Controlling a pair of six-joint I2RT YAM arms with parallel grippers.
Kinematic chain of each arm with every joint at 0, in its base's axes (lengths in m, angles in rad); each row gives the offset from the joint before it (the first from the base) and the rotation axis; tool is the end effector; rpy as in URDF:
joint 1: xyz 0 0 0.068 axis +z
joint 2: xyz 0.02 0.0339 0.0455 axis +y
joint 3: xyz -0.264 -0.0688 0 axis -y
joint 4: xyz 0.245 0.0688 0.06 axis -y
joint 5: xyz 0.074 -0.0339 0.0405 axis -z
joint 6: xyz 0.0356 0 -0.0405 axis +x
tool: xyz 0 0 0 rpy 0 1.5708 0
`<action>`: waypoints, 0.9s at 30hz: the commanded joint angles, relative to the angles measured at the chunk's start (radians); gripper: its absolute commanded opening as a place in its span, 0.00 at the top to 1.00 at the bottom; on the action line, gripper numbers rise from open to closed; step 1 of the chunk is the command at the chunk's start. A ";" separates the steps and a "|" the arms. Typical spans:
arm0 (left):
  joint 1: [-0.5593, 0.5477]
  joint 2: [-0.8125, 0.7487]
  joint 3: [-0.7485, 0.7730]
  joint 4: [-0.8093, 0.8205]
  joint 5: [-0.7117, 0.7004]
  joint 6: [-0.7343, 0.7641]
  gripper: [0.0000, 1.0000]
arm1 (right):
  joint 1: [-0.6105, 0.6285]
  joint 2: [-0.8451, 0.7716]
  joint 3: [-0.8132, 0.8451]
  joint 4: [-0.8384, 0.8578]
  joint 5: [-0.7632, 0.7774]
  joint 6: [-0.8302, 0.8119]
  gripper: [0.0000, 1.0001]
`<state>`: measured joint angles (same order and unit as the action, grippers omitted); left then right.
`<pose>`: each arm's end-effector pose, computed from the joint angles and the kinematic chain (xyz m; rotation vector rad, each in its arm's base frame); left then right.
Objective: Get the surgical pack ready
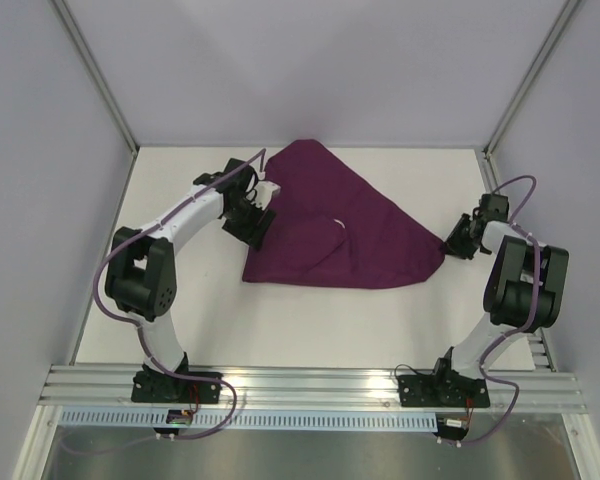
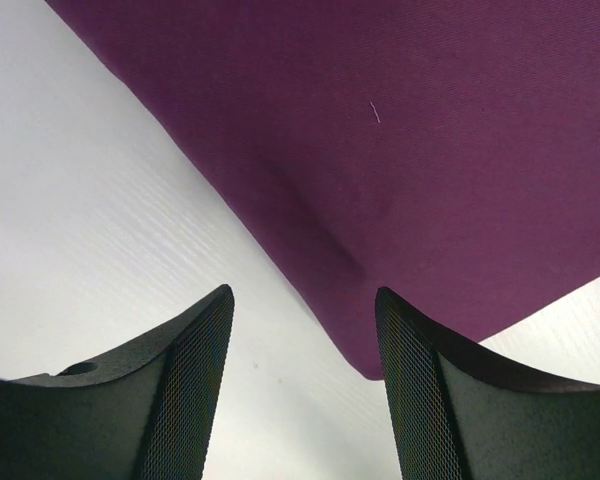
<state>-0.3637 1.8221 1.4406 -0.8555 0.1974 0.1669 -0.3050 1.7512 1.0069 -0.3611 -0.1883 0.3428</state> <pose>0.3443 -0.1385 0.2308 0.7824 2.7008 -0.3236 0.3236 -0.0949 0.1540 0.7926 2.5485 0.2639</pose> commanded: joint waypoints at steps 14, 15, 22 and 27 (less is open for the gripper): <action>0.046 -0.003 -0.015 0.009 0.017 0.020 0.32 | 0.084 -0.231 -0.051 0.051 -0.063 0.088 1.00; 0.049 -0.009 -0.022 0.007 0.017 0.016 0.32 | 0.130 -0.266 -0.051 0.051 -0.056 0.094 0.99; 0.068 -0.052 -0.063 -0.001 0.017 0.043 0.35 | 0.421 -0.346 0.008 0.093 0.016 0.226 1.00; 0.078 0.012 -0.056 0.049 0.006 0.039 0.43 | 0.679 -0.314 0.111 0.169 0.076 0.317 0.99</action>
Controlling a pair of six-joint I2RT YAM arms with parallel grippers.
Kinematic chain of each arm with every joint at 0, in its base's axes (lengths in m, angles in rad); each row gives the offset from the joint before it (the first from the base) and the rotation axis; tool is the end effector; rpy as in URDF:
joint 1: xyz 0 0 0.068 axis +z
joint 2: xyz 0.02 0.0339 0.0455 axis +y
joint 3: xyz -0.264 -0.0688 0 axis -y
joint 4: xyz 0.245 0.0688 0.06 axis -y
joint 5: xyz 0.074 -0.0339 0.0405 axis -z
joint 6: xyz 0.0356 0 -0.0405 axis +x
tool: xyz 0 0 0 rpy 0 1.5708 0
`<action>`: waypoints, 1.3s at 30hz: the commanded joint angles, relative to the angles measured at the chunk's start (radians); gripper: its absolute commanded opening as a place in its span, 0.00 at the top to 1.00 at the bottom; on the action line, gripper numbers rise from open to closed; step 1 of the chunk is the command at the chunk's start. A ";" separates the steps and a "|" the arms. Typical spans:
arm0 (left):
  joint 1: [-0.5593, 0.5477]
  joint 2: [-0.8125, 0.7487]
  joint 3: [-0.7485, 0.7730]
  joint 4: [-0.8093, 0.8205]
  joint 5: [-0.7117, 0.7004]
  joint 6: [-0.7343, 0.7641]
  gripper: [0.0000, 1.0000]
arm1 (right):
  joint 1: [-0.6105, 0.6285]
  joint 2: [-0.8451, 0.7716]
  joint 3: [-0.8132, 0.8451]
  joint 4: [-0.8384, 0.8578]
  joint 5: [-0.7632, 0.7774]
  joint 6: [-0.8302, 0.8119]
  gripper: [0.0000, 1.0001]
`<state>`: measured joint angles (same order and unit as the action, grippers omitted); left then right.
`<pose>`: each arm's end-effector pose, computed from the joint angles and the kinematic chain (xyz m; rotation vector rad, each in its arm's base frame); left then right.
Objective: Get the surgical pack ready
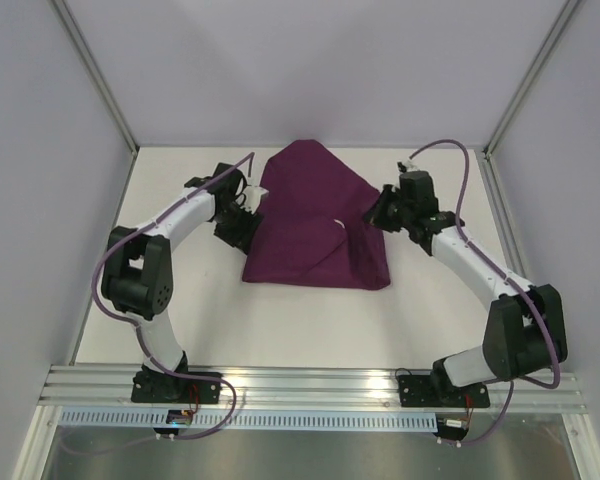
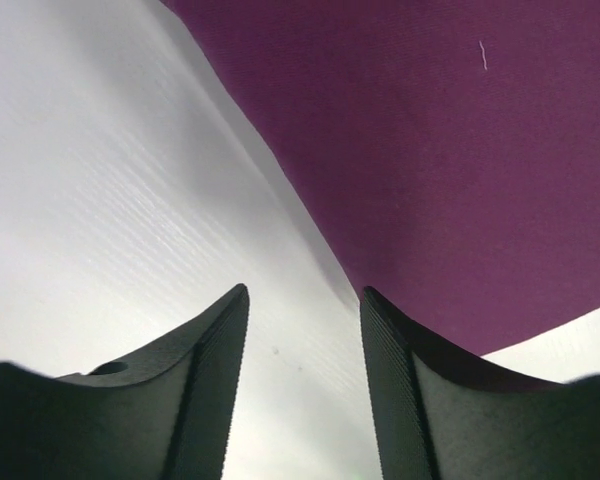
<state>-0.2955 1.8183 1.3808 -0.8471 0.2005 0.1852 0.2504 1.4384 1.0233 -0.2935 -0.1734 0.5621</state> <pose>0.3450 -0.1124 0.2155 0.7189 2.7595 -0.3090 0.3050 0.0843 0.2603 0.2711 2.3291 0.6129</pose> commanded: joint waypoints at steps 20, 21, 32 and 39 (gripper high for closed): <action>0.010 0.111 0.080 0.095 0.134 -0.010 0.52 | 0.483 0.500 0.432 0.369 0.172 0.377 1.00; 0.010 0.111 0.080 0.097 0.134 -0.013 0.52 | 0.483 0.513 0.435 0.373 0.172 0.383 1.00; 0.010 0.096 0.101 0.054 0.106 -0.007 0.50 | 0.486 0.648 0.454 0.401 0.195 0.455 0.82; 0.024 0.003 0.119 -0.030 0.056 0.019 0.41 | 0.484 0.569 0.498 0.346 0.127 0.319 0.41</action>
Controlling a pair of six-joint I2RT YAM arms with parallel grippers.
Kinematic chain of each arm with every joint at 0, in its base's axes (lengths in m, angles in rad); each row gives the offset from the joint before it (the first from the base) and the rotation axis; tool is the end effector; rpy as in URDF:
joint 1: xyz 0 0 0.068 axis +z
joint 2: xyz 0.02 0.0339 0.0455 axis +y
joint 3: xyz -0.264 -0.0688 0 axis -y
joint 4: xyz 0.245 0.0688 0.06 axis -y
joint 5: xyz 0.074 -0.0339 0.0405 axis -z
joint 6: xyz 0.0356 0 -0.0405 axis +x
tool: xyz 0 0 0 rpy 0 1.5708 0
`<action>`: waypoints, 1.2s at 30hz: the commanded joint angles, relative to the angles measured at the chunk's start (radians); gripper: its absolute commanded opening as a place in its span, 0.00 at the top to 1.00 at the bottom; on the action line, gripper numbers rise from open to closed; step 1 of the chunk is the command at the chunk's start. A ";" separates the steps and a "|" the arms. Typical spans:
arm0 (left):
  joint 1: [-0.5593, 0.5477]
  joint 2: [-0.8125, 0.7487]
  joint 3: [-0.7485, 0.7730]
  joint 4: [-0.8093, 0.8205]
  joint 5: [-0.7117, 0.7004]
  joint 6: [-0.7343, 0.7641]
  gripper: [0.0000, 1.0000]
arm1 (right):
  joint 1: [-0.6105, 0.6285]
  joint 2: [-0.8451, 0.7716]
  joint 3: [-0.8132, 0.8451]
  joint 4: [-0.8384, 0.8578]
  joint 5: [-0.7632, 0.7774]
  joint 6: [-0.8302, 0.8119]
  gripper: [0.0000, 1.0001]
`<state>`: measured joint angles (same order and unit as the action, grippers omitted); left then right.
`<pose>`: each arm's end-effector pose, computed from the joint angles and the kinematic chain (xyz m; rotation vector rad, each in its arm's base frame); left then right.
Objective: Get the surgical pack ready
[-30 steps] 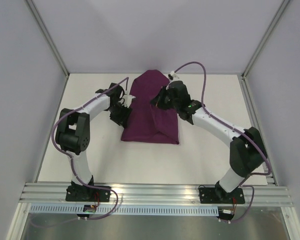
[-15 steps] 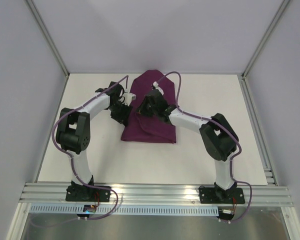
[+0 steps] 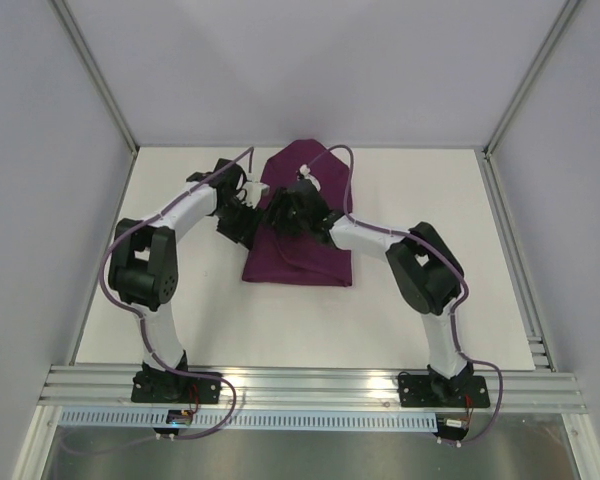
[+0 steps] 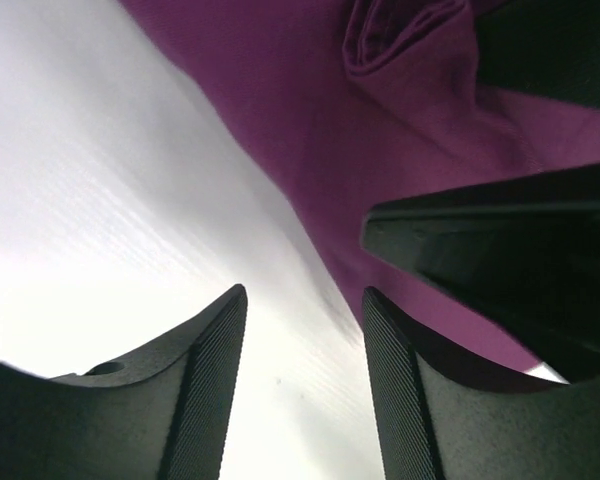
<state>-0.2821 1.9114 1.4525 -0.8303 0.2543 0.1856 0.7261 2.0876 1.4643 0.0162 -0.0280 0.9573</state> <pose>0.3669 -0.1157 0.2034 0.7103 2.7592 -0.3832 0.3541 0.3157 0.1862 0.2542 2.3389 0.9395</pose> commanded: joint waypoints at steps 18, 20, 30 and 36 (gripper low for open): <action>0.046 0.035 0.256 -0.072 0.157 -0.084 0.23 | -0.273 -0.508 -0.286 -0.244 -0.119 -0.345 0.22; 0.046 0.057 0.237 -0.043 0.149 -0.103 0.23 | -0.321 -0.473 -0.312 -0.265 -0.161 -0.397 0.23; 0.046 0.127 0.151 0.052 0.109 -0.127 0.31 | -0.375 -0.319 -0.436 -0.115 -0.345 -0.402 0.34; 0.046 0.146 0.120 0.069 0.115 -0.127 0.53 | -0.373 -0.294 -0.469 -0.076 -0.363 -0.393 0.52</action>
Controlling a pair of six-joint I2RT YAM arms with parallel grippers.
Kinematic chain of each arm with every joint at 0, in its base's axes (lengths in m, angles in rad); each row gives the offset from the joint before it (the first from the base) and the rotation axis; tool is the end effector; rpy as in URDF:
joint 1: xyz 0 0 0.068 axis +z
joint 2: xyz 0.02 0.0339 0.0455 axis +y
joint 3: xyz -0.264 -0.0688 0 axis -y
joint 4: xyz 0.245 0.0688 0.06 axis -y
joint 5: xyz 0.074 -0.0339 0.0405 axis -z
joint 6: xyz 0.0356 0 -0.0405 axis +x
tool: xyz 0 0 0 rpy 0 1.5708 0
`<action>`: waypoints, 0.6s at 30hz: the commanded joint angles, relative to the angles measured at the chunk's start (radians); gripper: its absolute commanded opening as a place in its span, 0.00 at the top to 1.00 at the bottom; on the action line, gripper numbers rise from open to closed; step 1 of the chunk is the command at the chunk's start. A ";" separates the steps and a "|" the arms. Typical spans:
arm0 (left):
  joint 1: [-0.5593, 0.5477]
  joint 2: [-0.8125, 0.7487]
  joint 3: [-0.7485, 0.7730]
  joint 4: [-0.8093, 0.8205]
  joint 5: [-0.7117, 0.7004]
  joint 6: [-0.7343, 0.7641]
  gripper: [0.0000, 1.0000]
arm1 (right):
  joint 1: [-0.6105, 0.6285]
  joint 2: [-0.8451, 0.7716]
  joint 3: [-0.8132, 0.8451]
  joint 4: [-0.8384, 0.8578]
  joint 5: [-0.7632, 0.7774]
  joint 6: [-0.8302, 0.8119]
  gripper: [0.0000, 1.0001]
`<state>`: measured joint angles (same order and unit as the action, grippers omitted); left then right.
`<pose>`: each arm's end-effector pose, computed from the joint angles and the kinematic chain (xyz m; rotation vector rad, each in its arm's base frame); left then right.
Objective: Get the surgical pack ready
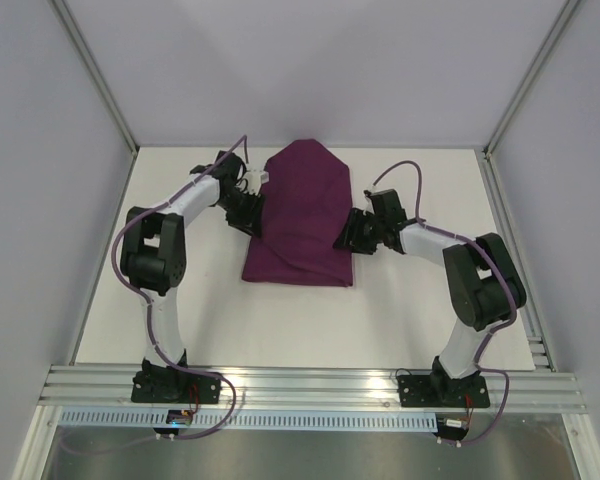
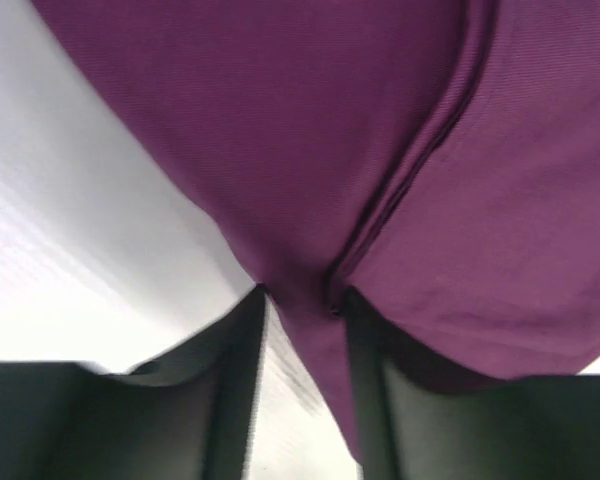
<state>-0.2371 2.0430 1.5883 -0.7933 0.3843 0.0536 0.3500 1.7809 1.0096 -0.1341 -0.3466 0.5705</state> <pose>0.4056 -0.1117 0.1934 0.4932 2.7570 -0.5841 0.3330 0.1344 0.1594 0.1288 2.5821 0.8008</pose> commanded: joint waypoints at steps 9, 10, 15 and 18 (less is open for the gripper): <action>0.001 -0.036 -0.123 0.042 0.031 0.017 1.00 | 0.003 0.008 -0.040 0.070 -0.068 0.006 0.69; 0.001 -0.055 -0.140 0.042 0.033 0.020 1.00 | 0.004 0.003 -0.046 0.067 -0.069 0.009 0.71; 0.001 -0.154 -0.281 0.039 0.063 0.025 1.00 | 0.033 -0.057 -0.106 0.037 -0.069 0.006 0.75; 0.001 -0.219 -0.361 0.025 0.091 0.035 1.00 | 0.044 -0.119 -0.163 0.028 -0.072 0.011 0.75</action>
<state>-0.2260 1.8736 1.3258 -0.6456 0.4511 0.0029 0.3748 1.7256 0.9012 -0.0814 -0.4068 0.5797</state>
